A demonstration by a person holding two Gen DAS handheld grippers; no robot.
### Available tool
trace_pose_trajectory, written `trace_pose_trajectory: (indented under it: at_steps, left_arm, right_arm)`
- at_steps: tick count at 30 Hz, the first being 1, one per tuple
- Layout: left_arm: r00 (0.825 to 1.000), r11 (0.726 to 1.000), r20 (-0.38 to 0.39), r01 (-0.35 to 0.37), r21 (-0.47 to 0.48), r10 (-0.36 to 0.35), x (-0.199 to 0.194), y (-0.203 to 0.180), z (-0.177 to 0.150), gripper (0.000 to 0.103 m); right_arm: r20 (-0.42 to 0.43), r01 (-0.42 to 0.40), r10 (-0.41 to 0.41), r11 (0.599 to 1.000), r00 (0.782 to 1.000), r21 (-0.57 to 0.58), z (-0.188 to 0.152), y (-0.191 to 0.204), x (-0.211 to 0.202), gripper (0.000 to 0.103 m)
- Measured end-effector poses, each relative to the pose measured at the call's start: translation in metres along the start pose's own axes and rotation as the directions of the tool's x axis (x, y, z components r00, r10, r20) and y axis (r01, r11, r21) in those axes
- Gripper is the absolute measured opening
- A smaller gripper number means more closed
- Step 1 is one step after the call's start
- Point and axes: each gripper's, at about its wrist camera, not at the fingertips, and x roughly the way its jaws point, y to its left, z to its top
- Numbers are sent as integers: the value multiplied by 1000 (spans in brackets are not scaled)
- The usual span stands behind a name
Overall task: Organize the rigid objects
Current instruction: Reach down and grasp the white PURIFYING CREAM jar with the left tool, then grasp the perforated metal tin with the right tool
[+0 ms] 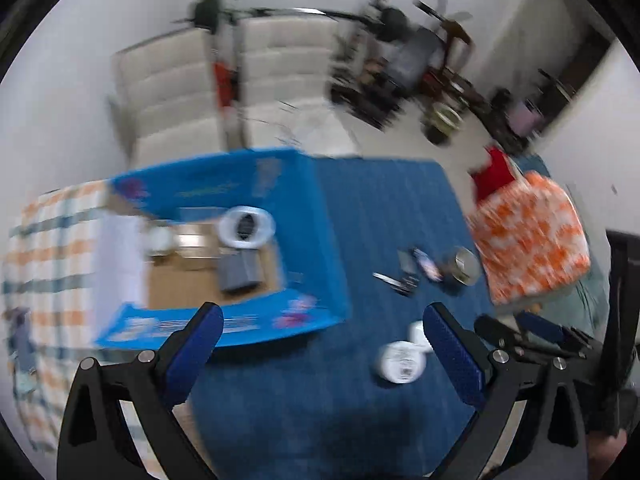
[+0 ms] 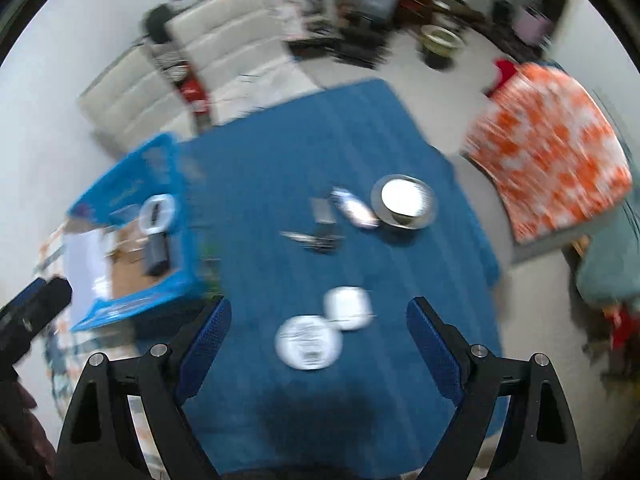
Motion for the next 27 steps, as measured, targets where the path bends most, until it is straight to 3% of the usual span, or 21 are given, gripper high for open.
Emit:
trace_pose_trajectory:
  at_steps: [4,7,14,18,20,24,27]
  left_arm:
    - [994,995,-107,22,97,-12,62,-60,-17,102]
    - [977,992,-214,28,120,-2,111,-86,-39,102]
    - [912,992,-408,15,122,37,191,-109,-90,102]
    - [874,994,-483,-2,112,56,225,-115,-110,101]
    - [862,995,-505,16,102,39,235,-117,-114,65]
    - [870,994,-488,-22,105,71,238,-123,-106,66]
    - [892,994,-442,-62,93,97,237,-122,-82,66]
  right_arm:
    - [-41,41,-39,999,998,34,0,-48,33,92]
    - [-78,68,-64,997,995,48,-10,-73,62,92]
    - [-225,74,-45,989,973,125,-42,-118,136,92]
    - [-244,72,-42,991,969,115,-45,-127,152,92]
    - [-236,66,-37,991,971,114,-41,-130,153,92]
    - [-196,21,7,990,980,141,-14,-131,151,92]
    - [-140,-23,45,988,989,155,18,-123,148,92]
